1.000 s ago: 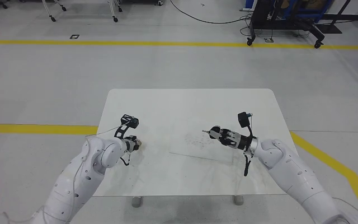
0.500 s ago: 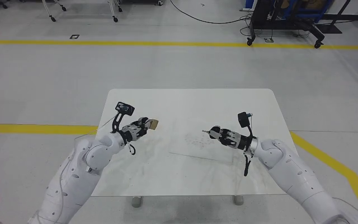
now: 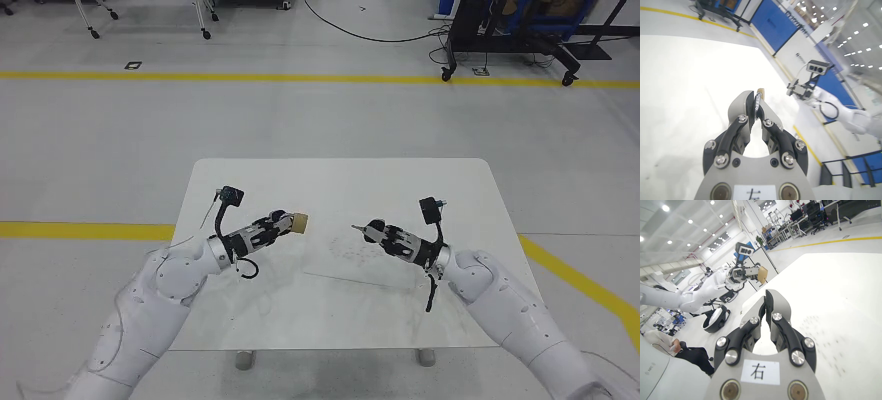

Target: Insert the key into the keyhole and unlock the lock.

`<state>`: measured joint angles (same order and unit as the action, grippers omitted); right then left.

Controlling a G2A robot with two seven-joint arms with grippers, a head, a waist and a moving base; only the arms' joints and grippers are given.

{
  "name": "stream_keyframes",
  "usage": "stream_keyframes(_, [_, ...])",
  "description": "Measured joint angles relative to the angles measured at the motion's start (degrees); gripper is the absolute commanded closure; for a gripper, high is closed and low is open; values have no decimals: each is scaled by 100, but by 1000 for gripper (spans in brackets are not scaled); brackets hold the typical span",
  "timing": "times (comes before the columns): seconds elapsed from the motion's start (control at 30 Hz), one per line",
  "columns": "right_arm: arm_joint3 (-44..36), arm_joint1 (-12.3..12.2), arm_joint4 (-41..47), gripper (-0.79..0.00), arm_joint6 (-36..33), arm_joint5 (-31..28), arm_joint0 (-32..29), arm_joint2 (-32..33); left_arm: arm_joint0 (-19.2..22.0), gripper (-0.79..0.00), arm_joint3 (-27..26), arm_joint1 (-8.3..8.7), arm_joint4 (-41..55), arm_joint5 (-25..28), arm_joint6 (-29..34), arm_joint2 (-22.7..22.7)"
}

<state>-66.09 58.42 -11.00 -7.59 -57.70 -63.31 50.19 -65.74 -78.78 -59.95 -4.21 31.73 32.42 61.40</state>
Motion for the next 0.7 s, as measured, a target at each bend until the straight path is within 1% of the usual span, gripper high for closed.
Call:
stream_keyframes(0.03, [8, 71, 135, 0, 79, -34, 67, -113, 97, 0, 197, -36, 362, 208, 160, -92])
stream_keyframes(0.13, [79, 247, 426, 0, 205, -33, 266, -387, 280, 0, 619, -105, 996, 659, 511, -275])
stream_keyframes(0.3, [543, 560, 659, 0, 397, -30, 710, -753, 512, 0, 1134, -179, 1523, 1193, 916, -445])
stream_keyframes(0.5, [1096, 902, 729, 0, 769, -30, 1087, -1003, 688, 0, 1383, -224, 1701, 1560, 1264, -560])
stream_keyframes(0.7, [1494, 1198, 583, 0, 710, -30, 1353, -1282, 840, 0, 1616, -276, 1986, 1733, 1602, -708])
